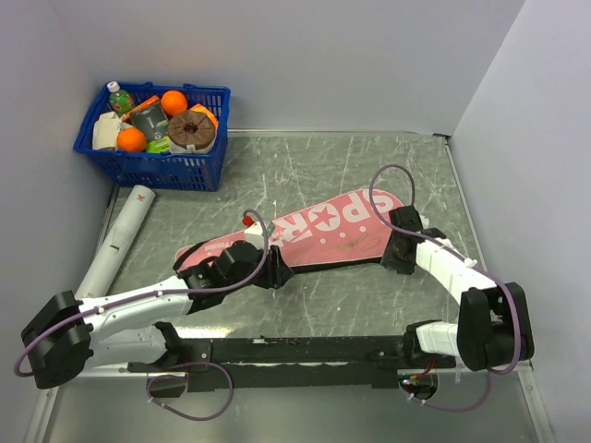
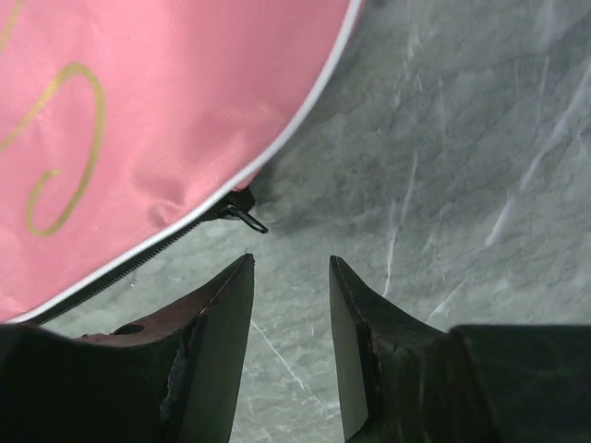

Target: Pack up the badminton gear

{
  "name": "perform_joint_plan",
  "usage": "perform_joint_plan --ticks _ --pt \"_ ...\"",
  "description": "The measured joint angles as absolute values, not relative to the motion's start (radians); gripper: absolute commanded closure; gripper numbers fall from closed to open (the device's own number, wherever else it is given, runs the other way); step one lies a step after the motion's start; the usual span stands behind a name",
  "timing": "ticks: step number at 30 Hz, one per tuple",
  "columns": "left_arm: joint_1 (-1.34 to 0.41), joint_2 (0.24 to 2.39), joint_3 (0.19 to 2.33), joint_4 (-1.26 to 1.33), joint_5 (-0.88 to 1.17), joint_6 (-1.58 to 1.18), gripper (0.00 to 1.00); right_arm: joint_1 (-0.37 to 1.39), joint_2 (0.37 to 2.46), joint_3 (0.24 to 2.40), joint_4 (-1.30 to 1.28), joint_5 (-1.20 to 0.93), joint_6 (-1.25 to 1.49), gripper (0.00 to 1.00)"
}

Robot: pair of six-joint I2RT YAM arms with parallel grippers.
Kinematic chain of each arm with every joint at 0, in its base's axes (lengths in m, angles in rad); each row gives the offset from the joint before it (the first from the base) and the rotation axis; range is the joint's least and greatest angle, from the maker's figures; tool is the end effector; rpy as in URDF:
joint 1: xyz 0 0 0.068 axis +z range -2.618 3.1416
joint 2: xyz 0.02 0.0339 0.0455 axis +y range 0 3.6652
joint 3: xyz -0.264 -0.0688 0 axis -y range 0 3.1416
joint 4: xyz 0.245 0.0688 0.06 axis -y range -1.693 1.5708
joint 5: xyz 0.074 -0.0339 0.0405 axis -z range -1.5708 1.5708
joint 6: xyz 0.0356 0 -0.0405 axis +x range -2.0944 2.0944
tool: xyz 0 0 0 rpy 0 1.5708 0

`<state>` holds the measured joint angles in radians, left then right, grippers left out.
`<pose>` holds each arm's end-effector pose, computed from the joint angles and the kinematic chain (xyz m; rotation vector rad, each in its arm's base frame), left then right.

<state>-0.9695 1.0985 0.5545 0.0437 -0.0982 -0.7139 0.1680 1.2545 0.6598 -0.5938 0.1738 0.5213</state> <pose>0.1367 -0.1931 0.2206 0.2171 2.1935 -0.9022 0.2131 0.0299 0.1756 0.5239 2.6735 -0.0453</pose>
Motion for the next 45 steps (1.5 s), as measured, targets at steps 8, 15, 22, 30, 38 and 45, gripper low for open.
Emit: perform_joint_plan --ticks 8,15,22,30,38,45 --pt "-0.97 1.113 0.554 0.055 -0.091 -0.698 0.51 0.168 1.391 0.736 -0.585 0.133 0.45 0.54" --pt "-0.97 1.139 0.554 0.065 -0.083 -0.695 0.51 0.168 1.456 0.762 -0.59 0.086 0.405 0.65" --pt "-0.97 1.16 0.554 0.066 -0.076 -0.694 0.5 0.168 1.468 0.785 -0.594 0.083 0.377 0.79" --pt "-0.952 1.198 0.569 0.057 -0.087 -0.681 0.5 0.168 1.481 0.786 -0.593 0.065 0.367 0.98" --pt "-0.77 1.211 0.656 0.024 -0.126 -0.654 0.47 0.168 1.481 0.786 -0.591 0.057 0.364 1.0" --pt "-0.669 1.352 0.751 0.02 -0.184 -0.646 0.49 0.169 1.481 0.783 -0.583 0.033 0.361 1.0"
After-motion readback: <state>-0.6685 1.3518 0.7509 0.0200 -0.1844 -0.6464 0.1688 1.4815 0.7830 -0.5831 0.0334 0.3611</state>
